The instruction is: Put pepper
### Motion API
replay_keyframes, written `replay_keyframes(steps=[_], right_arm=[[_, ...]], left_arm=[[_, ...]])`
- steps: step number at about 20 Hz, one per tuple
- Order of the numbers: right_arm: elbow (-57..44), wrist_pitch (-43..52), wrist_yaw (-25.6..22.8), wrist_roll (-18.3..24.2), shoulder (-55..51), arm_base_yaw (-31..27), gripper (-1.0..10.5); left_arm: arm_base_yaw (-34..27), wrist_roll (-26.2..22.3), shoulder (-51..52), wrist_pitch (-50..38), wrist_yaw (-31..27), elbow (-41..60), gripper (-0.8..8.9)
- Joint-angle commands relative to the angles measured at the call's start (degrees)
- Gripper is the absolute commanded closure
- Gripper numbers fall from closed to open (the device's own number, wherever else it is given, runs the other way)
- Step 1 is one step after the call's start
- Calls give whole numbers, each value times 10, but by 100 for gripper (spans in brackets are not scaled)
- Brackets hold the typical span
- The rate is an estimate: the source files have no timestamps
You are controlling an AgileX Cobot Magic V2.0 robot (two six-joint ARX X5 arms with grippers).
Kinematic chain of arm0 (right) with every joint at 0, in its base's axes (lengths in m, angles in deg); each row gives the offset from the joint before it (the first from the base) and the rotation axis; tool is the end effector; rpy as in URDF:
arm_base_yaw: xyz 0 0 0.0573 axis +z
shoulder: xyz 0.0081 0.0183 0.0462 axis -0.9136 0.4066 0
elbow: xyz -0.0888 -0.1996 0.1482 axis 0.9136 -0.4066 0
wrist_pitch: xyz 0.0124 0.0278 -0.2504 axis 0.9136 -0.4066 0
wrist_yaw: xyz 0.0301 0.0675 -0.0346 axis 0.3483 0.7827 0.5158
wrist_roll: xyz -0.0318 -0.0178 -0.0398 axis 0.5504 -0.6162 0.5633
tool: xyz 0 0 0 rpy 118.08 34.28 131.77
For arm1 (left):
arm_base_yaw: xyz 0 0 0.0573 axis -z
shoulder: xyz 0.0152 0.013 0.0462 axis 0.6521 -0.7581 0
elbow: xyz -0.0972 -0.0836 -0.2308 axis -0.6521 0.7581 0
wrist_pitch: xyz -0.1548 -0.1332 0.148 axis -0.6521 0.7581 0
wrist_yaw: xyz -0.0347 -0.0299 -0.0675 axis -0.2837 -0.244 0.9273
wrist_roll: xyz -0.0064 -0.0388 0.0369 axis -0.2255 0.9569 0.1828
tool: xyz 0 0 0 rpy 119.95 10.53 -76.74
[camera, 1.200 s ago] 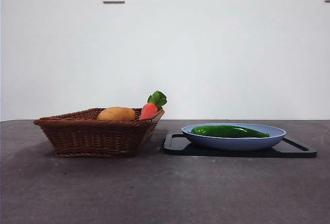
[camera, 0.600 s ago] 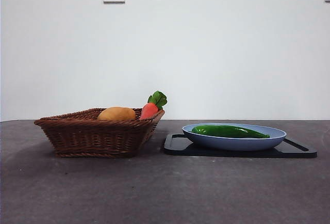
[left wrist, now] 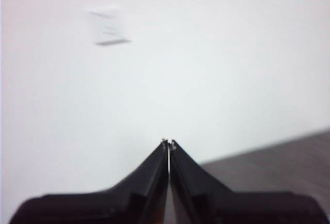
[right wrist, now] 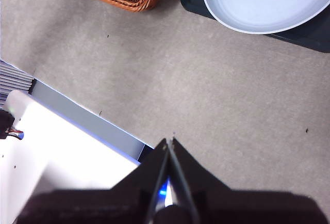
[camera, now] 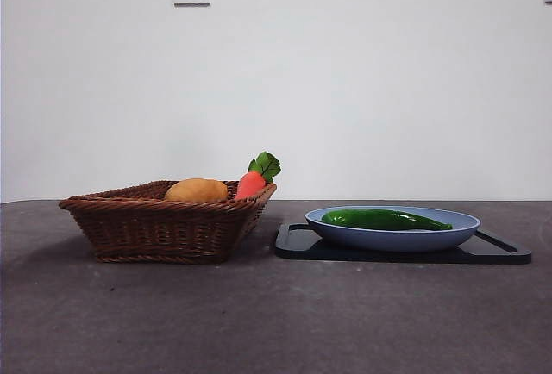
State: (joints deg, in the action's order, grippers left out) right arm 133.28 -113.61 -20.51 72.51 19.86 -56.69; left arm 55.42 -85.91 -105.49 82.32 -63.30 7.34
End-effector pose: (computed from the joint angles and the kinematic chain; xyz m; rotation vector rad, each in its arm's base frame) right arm 0.1264 0.0346 0.3645 0.0849 1.0024 0.6486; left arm 0.1390 -0.0353 0.4309 0.0943 -0.1298 -0.2052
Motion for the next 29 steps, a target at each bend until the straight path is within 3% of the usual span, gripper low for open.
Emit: replay_keyframes(steps=[1,7,15,29], right_arm=[[10,4,0,-2,3,1,935],[10,4,0,-2,3,1,935],[10,4,0,-2,3,1,935],[10,4,0,-2,3,1,935]], left_arm=[[-62,-7,86,-104,0,142,805],[-141,-6,262,-188,-4,403,805],[-172,50,382,-192,-5,593,805],[-186,64,444,-4,0,616,805]])
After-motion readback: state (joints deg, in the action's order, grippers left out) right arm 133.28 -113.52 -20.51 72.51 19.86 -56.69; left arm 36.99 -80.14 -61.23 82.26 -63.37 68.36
